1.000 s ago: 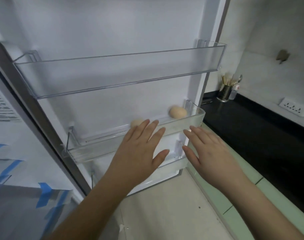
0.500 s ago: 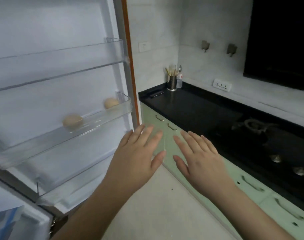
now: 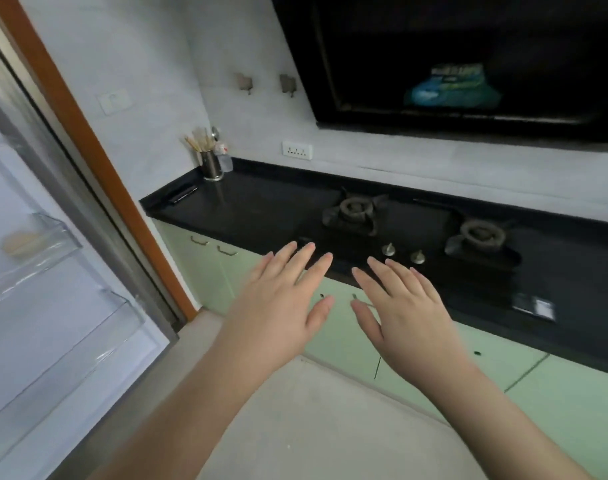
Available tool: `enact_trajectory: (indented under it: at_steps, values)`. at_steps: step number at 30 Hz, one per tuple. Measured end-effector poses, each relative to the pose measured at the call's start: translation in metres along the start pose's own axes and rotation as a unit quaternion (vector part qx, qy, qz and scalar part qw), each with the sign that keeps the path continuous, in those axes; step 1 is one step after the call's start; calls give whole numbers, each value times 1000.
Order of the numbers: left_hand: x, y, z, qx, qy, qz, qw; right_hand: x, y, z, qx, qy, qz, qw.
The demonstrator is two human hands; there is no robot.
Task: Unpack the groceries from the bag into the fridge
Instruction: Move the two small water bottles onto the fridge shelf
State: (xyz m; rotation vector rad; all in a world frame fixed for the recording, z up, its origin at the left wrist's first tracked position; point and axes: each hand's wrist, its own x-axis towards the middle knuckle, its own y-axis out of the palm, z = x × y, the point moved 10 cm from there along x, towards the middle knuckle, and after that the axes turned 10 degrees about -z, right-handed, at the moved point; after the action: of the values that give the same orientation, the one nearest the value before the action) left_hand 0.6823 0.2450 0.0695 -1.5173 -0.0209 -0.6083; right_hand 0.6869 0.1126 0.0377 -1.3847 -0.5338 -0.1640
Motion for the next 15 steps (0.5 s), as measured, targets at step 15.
enact_trajectory:
  at_steps: [15]
  values:
    - [62,16,-122,-117,175,-42,977,-81,-62,-126,-133,212,-38,967]
